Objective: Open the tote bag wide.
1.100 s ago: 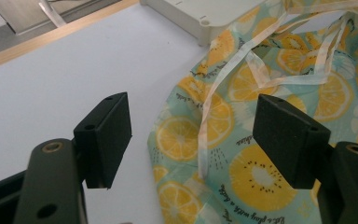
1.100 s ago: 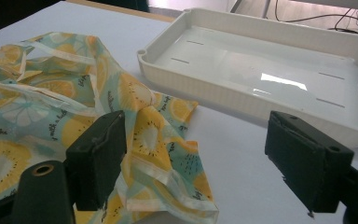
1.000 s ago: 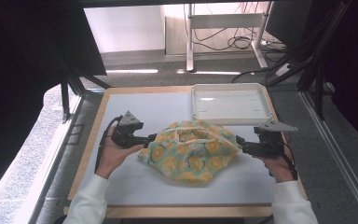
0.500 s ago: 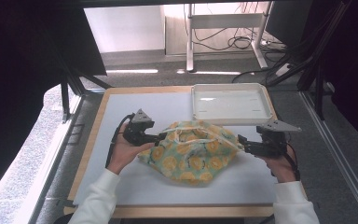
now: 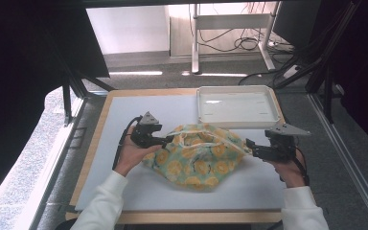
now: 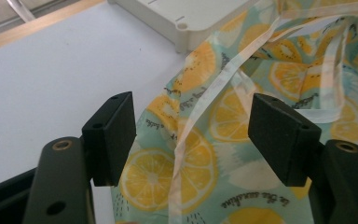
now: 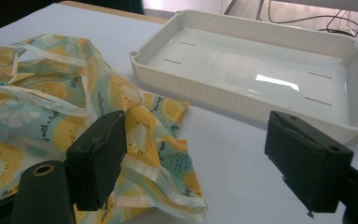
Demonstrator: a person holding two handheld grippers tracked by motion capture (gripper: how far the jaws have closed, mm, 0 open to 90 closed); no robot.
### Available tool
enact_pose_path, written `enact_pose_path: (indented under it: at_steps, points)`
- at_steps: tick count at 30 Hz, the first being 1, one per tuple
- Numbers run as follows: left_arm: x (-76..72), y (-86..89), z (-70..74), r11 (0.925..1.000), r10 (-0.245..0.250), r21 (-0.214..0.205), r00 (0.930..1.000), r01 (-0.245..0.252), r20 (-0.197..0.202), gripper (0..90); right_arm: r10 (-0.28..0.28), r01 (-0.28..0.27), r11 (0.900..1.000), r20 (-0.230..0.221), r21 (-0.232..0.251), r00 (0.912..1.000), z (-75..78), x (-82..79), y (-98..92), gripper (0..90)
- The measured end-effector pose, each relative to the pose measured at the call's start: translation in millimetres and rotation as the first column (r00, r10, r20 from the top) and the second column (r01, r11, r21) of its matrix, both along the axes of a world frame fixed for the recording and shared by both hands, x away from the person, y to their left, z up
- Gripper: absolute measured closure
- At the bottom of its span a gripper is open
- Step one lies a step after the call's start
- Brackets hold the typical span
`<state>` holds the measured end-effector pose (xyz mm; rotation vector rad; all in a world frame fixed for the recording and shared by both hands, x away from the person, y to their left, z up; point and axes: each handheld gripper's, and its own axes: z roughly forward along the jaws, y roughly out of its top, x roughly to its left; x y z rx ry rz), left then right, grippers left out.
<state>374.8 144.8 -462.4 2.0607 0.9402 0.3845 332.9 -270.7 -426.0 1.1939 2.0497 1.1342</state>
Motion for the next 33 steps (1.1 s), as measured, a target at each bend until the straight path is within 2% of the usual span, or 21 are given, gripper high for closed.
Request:
enact_pose_path:
  at_steps: [8,12,13,16,19,23,28,33]
  points:
    - [8.8,0.4,-13.8,0.9999,-0.010,0.008,0.9995,0.010,-0.030,36.5,0.003,-0.003,0.9999,-0.012,-0.013,0.9999,-3.4,1.2,2.0,20.8]
    - [11.2,0.2,-18.5,0.9998,-0.017,0.011,0.9987,0.017,-0.049,43.2,-0.002,0.002,0.9999,-0.010,-0.014,1.0000,-3.6,0.1,1.7,20.8]
    - [12.5,-0.7,-21.4,0.9997,-0.023,0.007,0.9977,0.024,-0.063,47.6,-0.002,0.002,0.9999,-0.008,-0.011,1.0000,-3.3,-0.2,0.7,20.9]
    - [14.0,-2.0,-24.6,0.9995,-0.029,0.005,0.9966,0.030,-0.077,52.0,-0.006,0.006,0.9999,-0.005,-0.011,1.0000,-3.5,0.3,0.0,20.8]
    - [16.6,-3.8,-30.2,0.9991,-0.043,0.001,0.9950,0.043,-0.091,65.9,-0.005,0.005,0.9999,-0.005,-0.016,1.0000,-4.4,0.7,1.3,20.8]
    - [18.3,-5.7,-35.7,0.9986,-0.051,0.009,0.9932,0.053,-0.104,75.7,-0.003,0.003,0.9999,-0.004,-0.017,1.0000,-4.6,0.6,2.4,20.8]
    - [18.8,-4.6,-37.3,0.9989,-0.046,-0.011,0.9930,0.045,-0.109,85.1,-0.001,0.001,0.9998,-0.001,-0.019,1.0000,-3.9,0.2,2.8,20.8]
    - [17.1,-4.2,-36.2,0.9981,-0.053,-0.035,0.9932,0.050,-0.103,89.2,-0.002,0.002,0.9998,0.003,-0.019,1.0000,-3.4,0.0,2.3,20.8]
